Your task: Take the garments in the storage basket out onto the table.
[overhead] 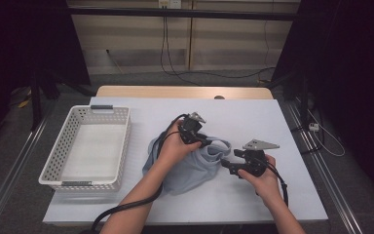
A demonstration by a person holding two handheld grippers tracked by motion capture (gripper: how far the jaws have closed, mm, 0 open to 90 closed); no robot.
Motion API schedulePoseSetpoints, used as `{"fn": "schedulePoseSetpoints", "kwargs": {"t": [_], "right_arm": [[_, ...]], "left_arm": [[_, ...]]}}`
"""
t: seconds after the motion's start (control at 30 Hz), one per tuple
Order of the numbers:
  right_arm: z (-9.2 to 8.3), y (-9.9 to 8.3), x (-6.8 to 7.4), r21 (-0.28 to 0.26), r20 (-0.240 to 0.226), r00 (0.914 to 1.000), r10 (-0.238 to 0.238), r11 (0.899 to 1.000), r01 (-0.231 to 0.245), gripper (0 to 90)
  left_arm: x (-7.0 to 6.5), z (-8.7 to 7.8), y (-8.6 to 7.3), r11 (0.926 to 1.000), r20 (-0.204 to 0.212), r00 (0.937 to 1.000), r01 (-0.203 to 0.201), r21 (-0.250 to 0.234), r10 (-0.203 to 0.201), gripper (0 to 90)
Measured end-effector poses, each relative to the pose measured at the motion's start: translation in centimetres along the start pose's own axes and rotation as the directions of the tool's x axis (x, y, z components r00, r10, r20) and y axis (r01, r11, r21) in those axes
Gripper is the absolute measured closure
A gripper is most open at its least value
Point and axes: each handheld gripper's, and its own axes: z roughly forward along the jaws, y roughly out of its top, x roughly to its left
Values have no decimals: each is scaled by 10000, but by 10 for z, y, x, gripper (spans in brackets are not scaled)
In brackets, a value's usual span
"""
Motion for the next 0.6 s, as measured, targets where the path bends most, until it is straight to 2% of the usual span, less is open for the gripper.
{"fn": "schedulePoseSetpoints", "kwargs": {"t": [0.07, 0.23, 0.4, 0.47, 0.6], "right_arm": [[2, 0, 2, 29, -37, 10000, -17, 10000, 18, 324], [10, -2, 4, 268, -99, 9997, -242, 9993, 244, 396], [23, 1, 10, 319, -347, 9991, -242, 9992, 253, 429], [28, 4, 13, 243, -619, 9980, -109, 9996, 124, 435], [40, 10, 23, 216, -919, 9950, -393, 9989, 414, 413]], "left_arm": [[1, -1, -1, 9998, -62, 9998, 210, 8, -210, 848], [6, -20, -2, 9964, -223, 9982, 538, -659, -554, 859], [12, -39, -6, 9914, -403, 9956, 801, -1032, -846, 860], [14, -45, -9, 9893, -430, 9944, 913, -1140, -968, 860], [19, -54, -17, 9881, -617, 9915, 1069, -1102, -1141, 860]]}}
